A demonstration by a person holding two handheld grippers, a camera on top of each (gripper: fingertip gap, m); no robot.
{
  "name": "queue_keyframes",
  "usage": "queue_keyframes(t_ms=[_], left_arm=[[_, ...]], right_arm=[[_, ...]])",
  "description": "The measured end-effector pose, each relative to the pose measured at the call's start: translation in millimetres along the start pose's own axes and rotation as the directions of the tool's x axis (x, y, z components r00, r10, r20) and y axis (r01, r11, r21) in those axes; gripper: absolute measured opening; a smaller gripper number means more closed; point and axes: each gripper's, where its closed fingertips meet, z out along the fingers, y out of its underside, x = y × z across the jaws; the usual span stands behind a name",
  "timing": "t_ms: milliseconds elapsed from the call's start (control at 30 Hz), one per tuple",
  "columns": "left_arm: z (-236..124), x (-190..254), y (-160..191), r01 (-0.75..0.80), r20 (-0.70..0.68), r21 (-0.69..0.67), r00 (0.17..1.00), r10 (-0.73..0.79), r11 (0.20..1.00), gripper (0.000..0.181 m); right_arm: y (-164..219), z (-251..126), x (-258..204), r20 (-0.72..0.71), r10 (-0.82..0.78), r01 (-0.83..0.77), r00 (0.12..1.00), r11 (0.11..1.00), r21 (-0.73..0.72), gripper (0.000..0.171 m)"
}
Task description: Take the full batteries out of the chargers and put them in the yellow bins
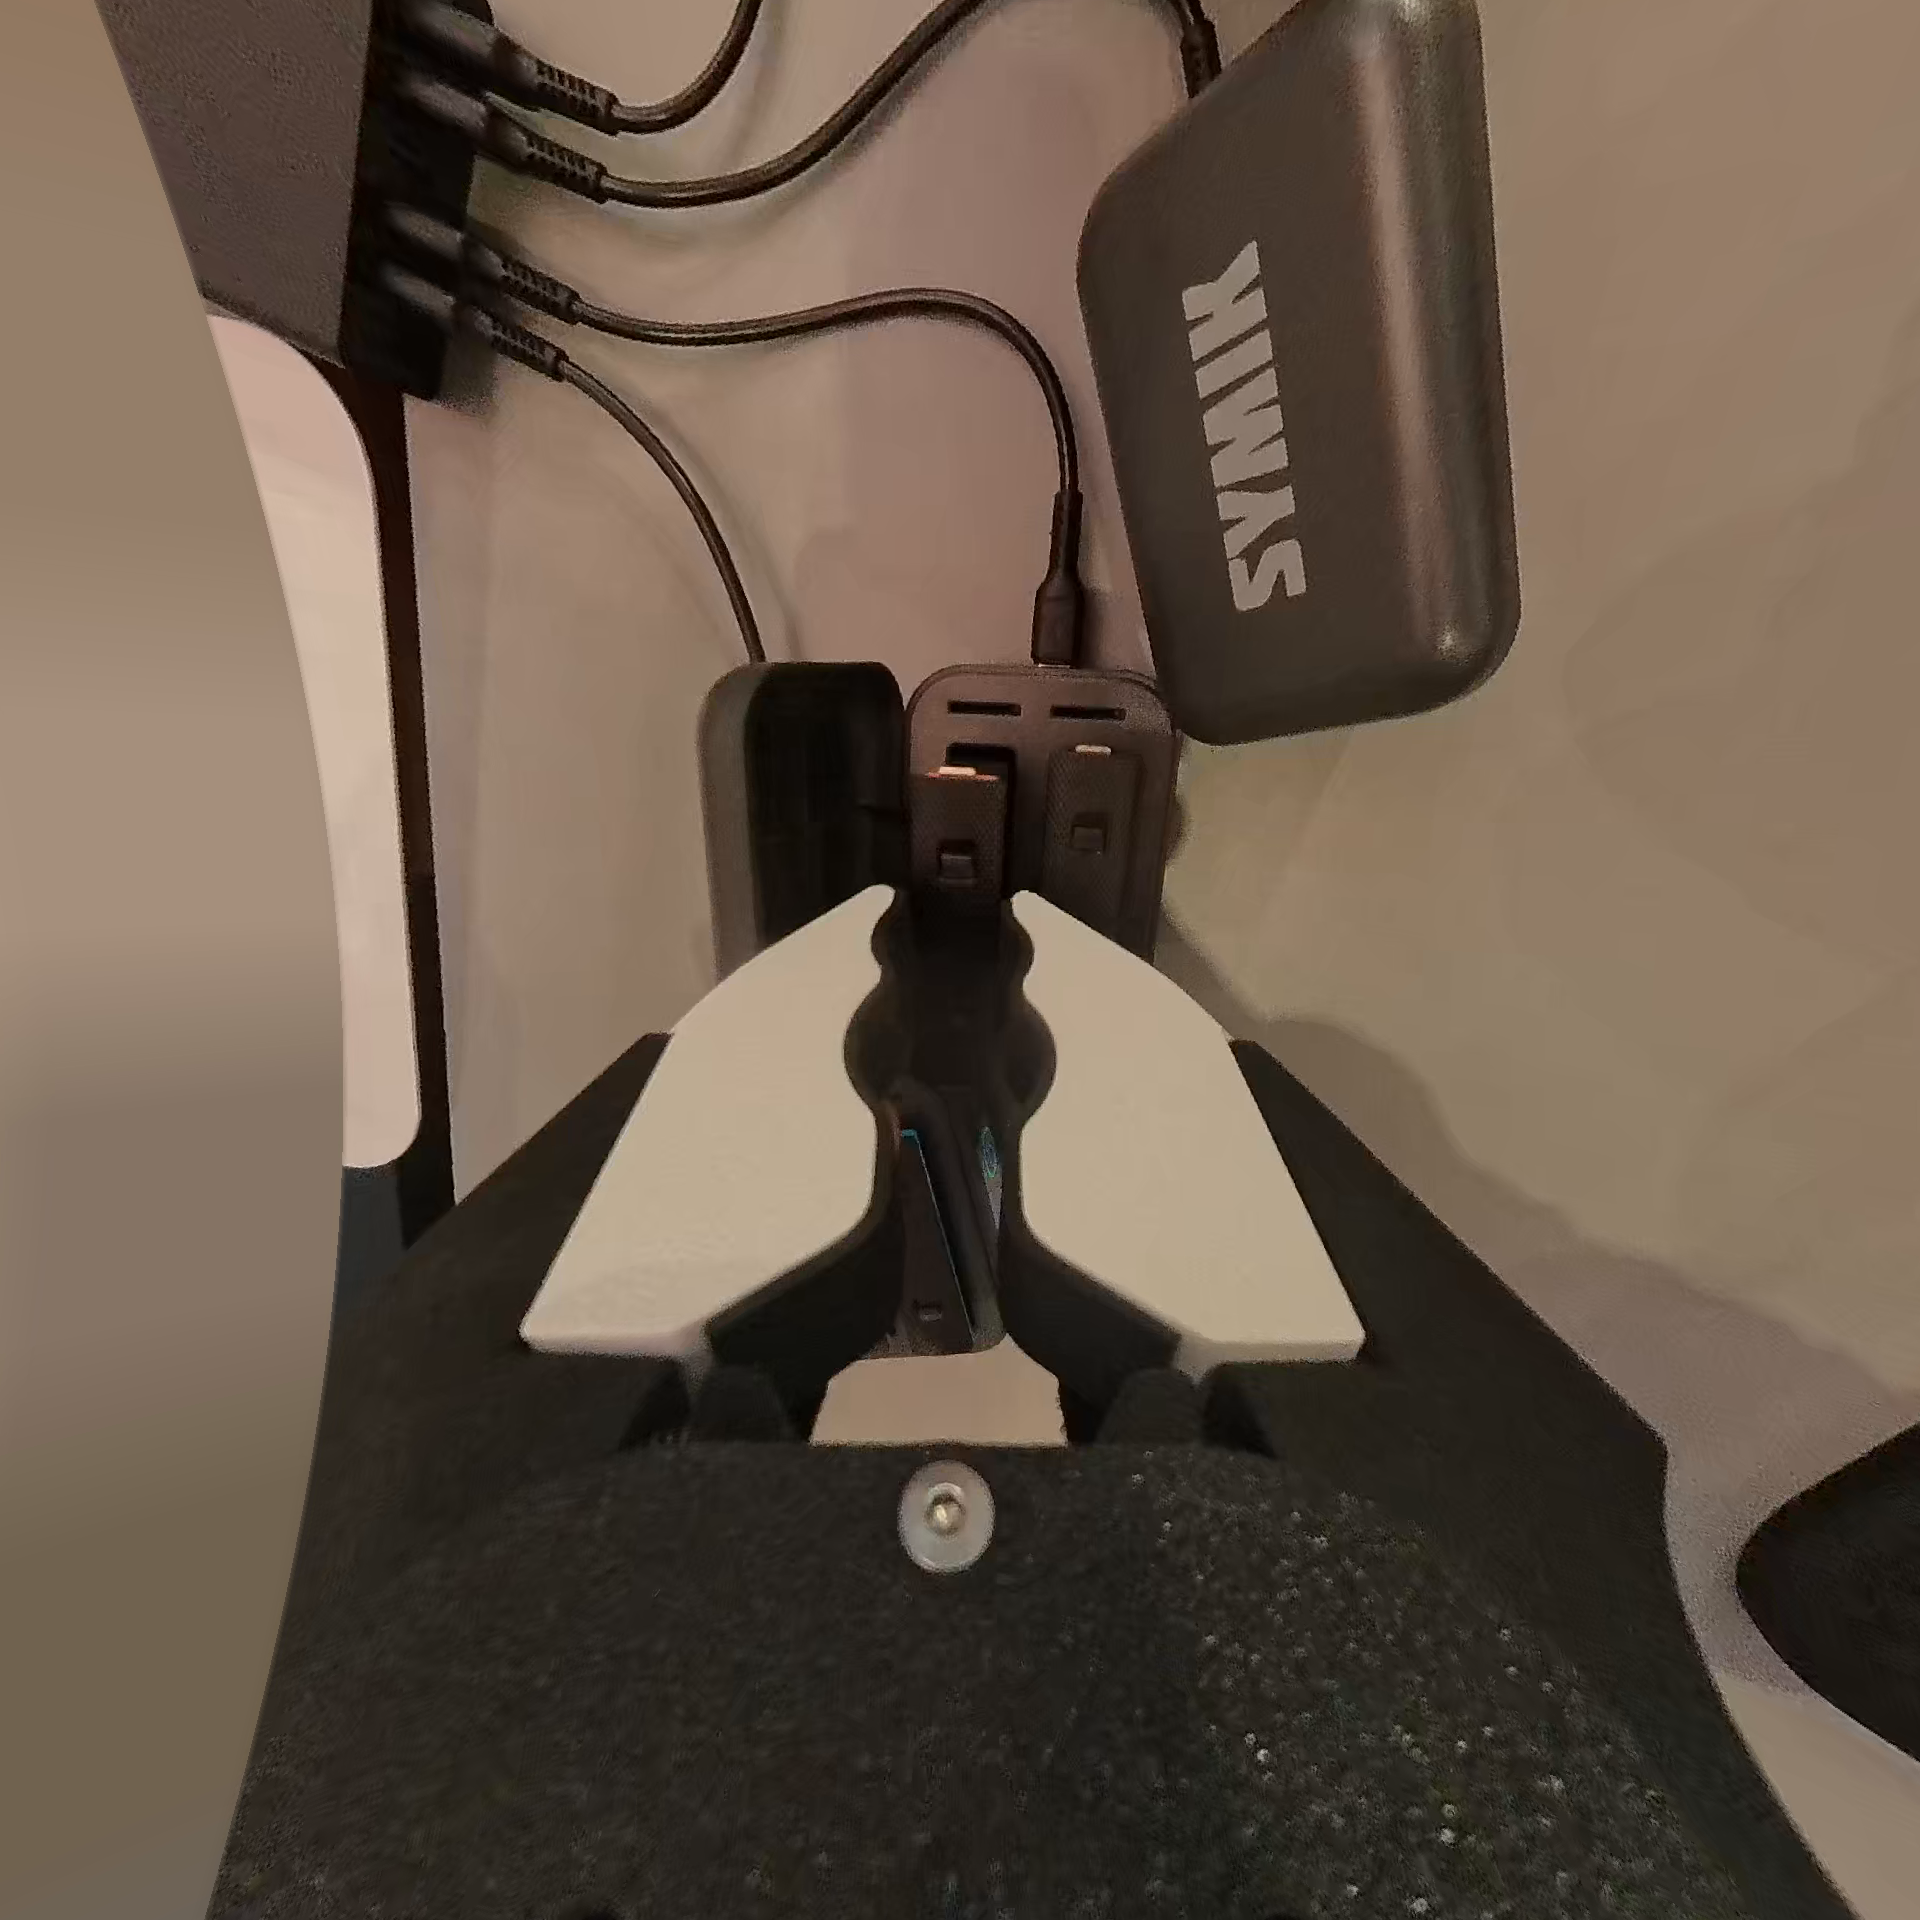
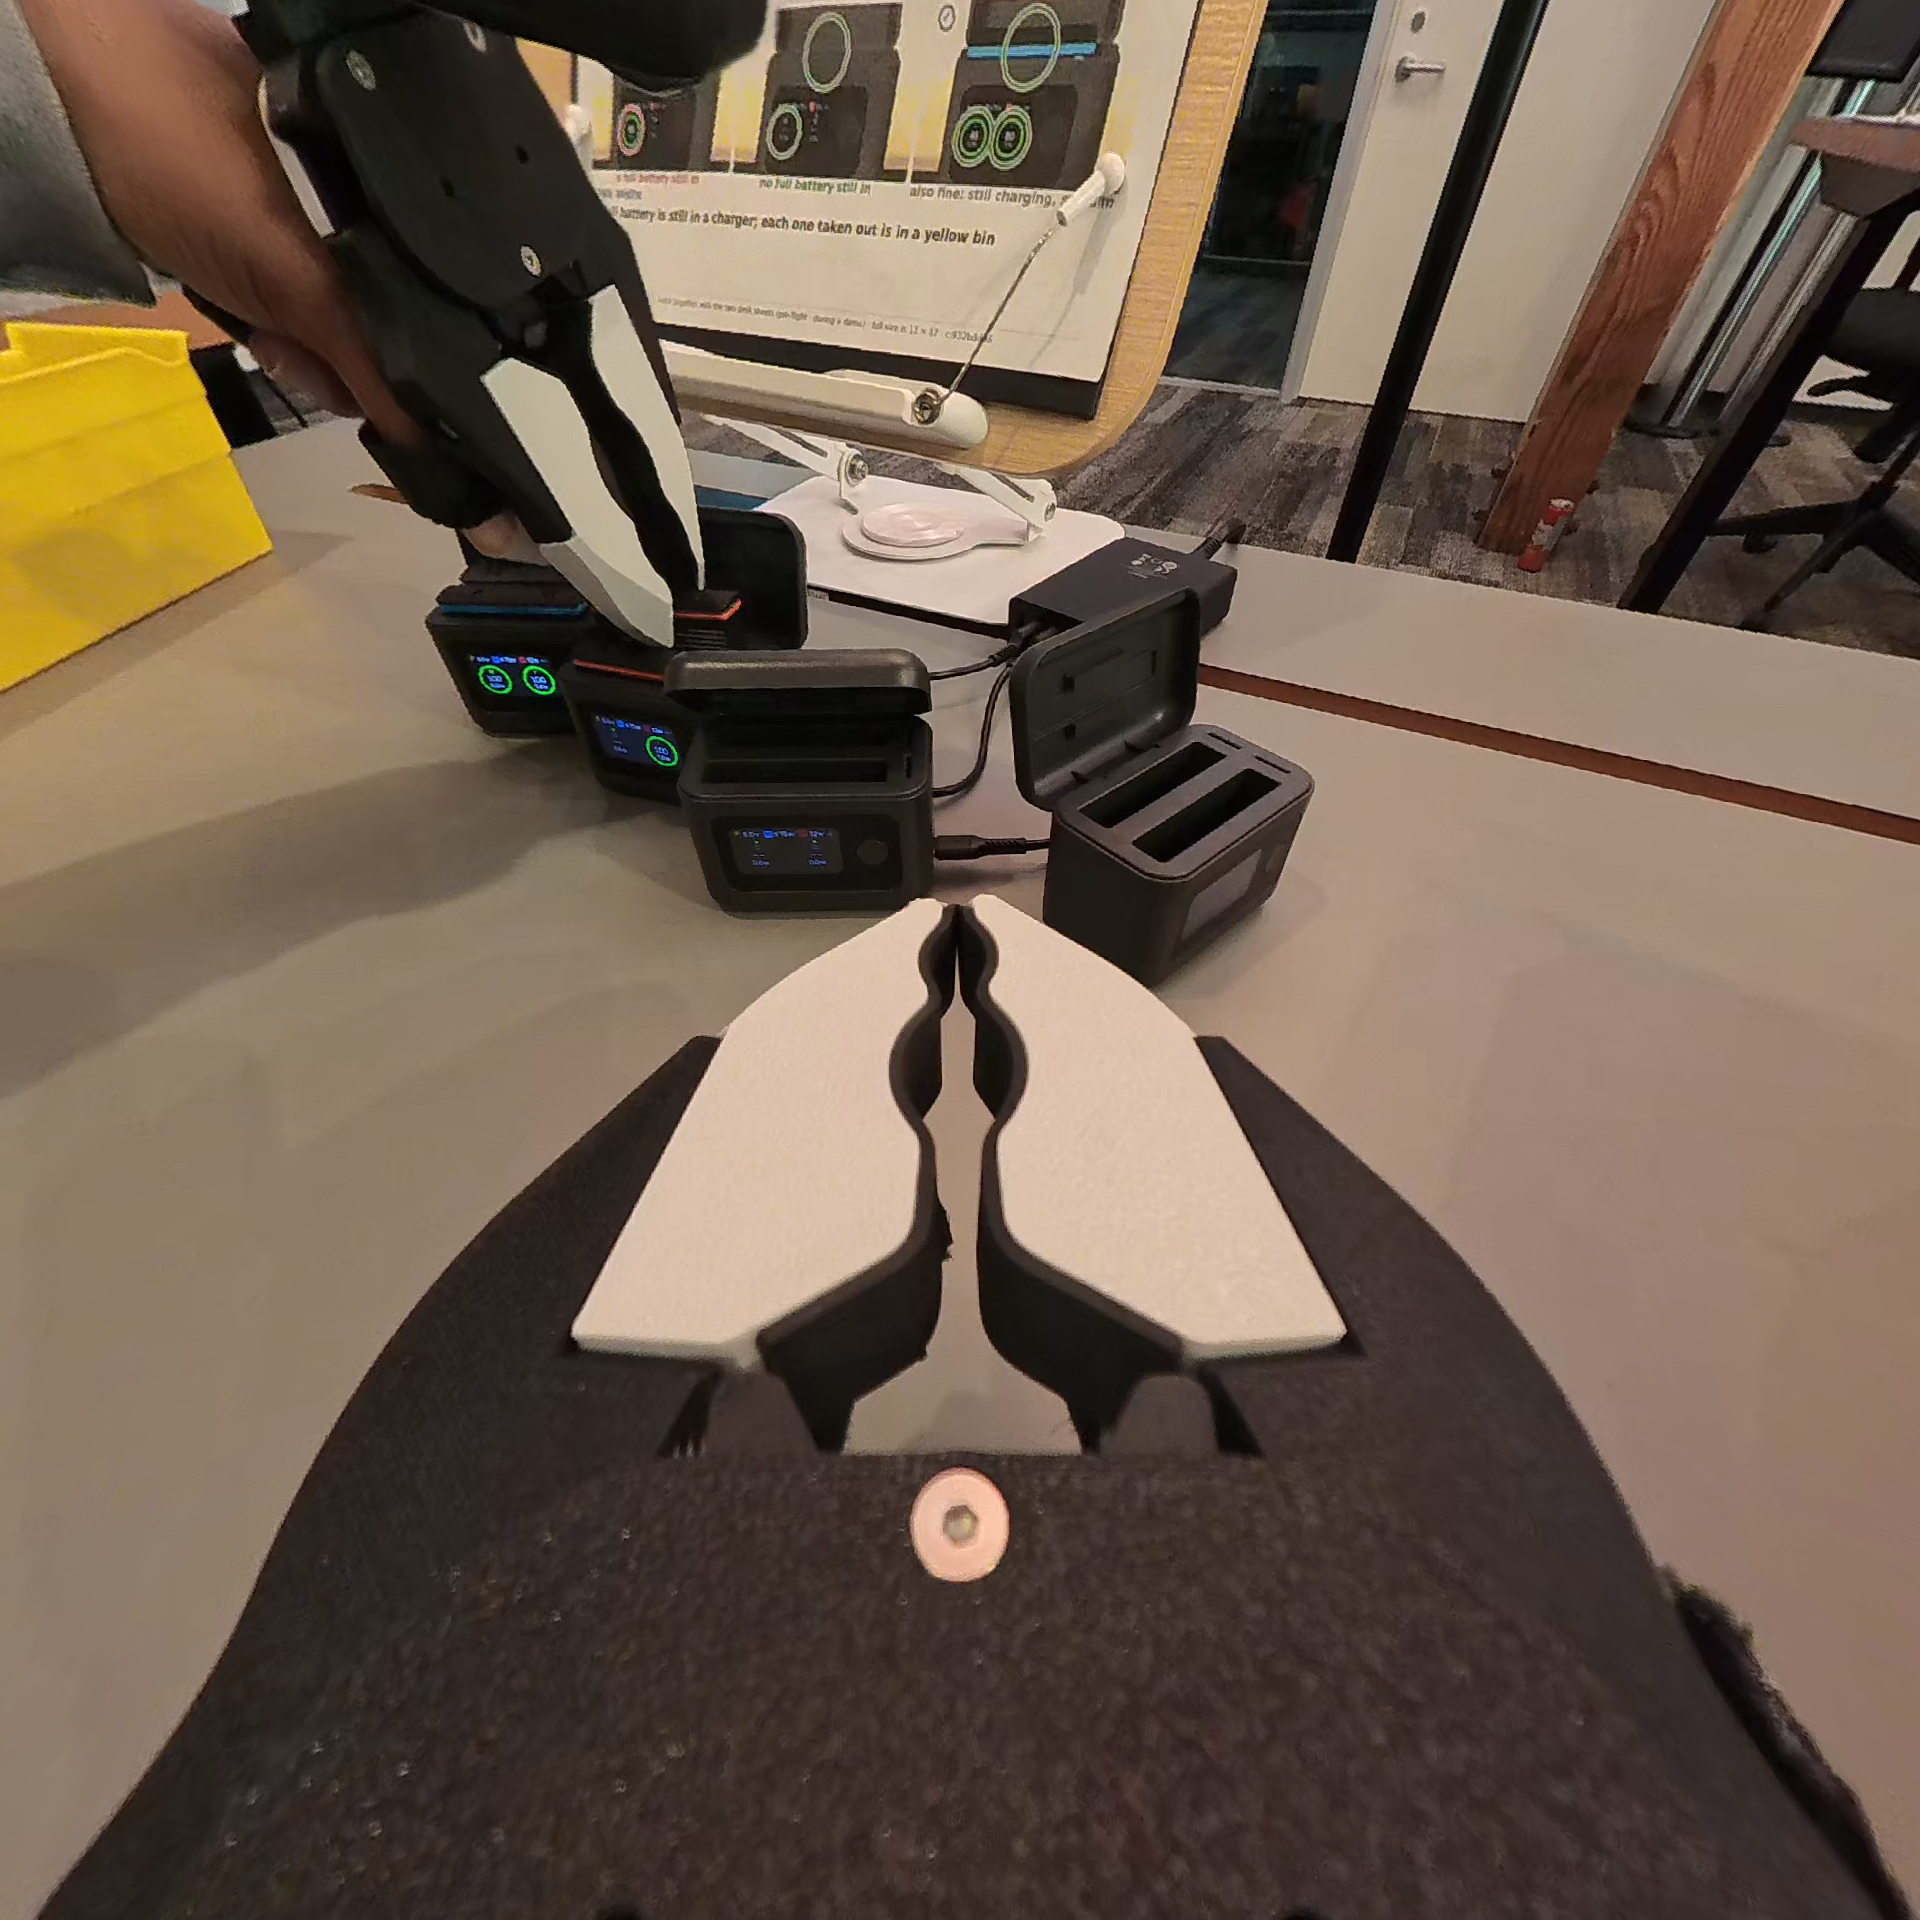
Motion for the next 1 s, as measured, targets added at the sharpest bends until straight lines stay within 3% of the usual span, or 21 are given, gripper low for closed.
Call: queue_keyframes(t_ms=[33,767,1000], left_arm=[[0,0,0,0.001,0.004,0.007,1.000,-0.001,1.000,0.016],[-12,-3,-1,-0.042,0.043,0.015,0.998,0.042,0.999,0.022],[-11,-7,-1,-0.049,0.084,0.003,0.995,0.049,0.999,0.009]], right_arm=[[0,0,0,0.001,-0.001,0.001,1.000,1.000,0.000,0.000],[-3,0,-8,0.039,-0.011,0.011,0.999,1.000,0.011,0.000],[-3,0,-12,0.051,-0.018,0.018,0.999,1.000,0.011,0.000]])
